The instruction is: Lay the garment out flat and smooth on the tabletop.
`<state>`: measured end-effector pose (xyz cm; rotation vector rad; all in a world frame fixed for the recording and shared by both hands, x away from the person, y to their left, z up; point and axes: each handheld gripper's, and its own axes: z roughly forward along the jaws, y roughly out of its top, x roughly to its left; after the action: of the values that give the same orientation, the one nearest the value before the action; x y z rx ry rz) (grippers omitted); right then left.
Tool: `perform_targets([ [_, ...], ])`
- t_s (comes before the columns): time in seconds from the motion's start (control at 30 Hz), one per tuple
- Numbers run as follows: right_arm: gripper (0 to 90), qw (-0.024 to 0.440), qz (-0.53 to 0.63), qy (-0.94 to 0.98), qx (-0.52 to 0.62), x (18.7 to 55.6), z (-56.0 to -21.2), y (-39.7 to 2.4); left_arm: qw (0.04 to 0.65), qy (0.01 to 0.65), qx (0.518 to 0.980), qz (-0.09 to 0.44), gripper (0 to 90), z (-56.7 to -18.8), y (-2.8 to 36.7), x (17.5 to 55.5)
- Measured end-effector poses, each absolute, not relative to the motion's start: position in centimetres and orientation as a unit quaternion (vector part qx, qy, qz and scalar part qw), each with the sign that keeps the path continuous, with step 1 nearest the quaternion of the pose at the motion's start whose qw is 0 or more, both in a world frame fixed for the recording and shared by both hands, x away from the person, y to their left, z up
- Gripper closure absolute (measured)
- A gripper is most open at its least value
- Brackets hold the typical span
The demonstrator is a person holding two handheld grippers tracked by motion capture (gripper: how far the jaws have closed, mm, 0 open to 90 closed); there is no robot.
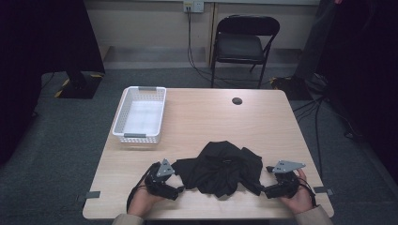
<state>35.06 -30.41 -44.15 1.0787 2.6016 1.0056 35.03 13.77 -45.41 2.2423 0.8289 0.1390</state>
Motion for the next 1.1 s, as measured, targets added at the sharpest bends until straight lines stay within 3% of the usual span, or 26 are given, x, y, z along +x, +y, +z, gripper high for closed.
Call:
perform_targets([
  [0.7,11.1,0.074,0.337,0.866,0.363,35.0,-44.1,-30.4,0.362,0.334,0.868,0.058,9.7,-45.4,13.9,35.0],
  [1.1,15.6,0.056,0.374,0.850,0.367,34.7,-43.0,-30.3,0.349,0.351,0.868,0.037,13.5,-44.7,13.3,34.8],
])
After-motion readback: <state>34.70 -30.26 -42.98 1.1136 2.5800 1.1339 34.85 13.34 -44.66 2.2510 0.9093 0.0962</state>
